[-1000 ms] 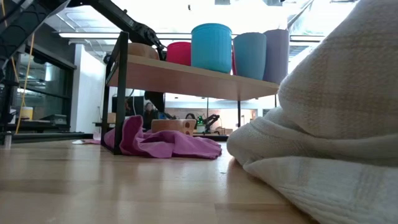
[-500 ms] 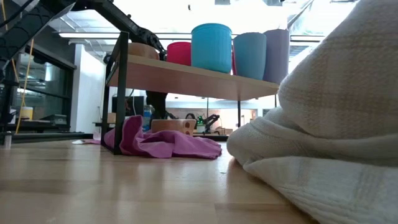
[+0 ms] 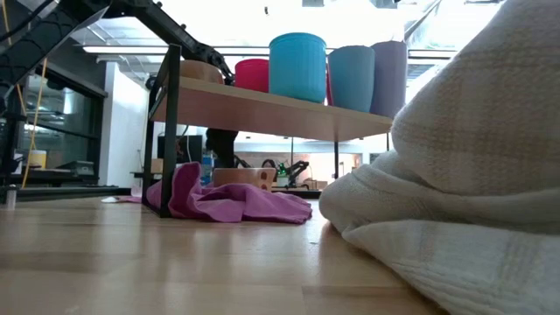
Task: Stack small to large cups/mugs on shelf
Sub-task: Put the brown mug on the shelf
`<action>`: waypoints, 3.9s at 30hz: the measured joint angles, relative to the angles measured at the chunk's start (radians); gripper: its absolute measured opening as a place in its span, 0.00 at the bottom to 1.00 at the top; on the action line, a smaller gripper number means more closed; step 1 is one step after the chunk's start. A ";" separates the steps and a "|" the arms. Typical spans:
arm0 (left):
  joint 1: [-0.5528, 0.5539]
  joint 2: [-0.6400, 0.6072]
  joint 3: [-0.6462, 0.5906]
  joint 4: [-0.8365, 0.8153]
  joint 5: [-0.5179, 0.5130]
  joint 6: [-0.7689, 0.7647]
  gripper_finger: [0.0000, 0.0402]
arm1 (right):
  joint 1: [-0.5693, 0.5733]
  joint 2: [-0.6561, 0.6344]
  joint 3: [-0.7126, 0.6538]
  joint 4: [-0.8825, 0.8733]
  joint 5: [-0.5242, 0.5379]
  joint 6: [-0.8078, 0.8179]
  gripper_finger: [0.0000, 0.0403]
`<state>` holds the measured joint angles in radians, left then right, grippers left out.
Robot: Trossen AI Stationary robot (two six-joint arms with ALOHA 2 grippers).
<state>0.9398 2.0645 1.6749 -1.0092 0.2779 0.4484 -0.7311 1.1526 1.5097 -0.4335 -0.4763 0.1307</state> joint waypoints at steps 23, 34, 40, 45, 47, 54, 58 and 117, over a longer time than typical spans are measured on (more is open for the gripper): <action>0.001 0.000 0.000 0.003 0.025 0.018 0.27 | 0.000 0.000 0.000 0.000 -0.015 -0.008 0.00; 0.000 0.000 0.000 -0.013 -0.065 0.011 0.55 | 0.000 0.000 0.000 0.000 -0.019 -0.008 0.00; -0.012 0.000 0.000 0.007 -0.071 0.011 0.51 | 0.000 0.000 0.000 0.000 -0.028 -0.003 0.00; -0.020 0.000 0.000 0.012 -0.069 0.011 0.45 | 0.000 0.000 0.000 0.000 -0.041 0.000 0.00; -0.020 0.000 0.000 0.012 -0.059 0.016 0.43 | 0.000 0.000 0.000 0.000 -0.049 0.000 0.00; -0.017 0.000 0.000 0.013 -0.059 0.016 0.38 | 0.000 0.000 0.000 0.000 -0.056 0.000 0.00; -0.017 0.015 0.000 0.013 -0.056 0.008 0.37 | 0.000 0.000 0.000 -0.001 -0.056 -0.003 0.00; -0.024 0.031 0.400 -0.241 -0.178 0.098 0.01 | 0.000 0.000 0.000 -0.003 -0.058 -0.036 0.00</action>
<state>0.9159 2.0960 2.0746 -1.2503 0.0994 0.5463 -0.7311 1.1522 1.5097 -0.4362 -0.5342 0.0946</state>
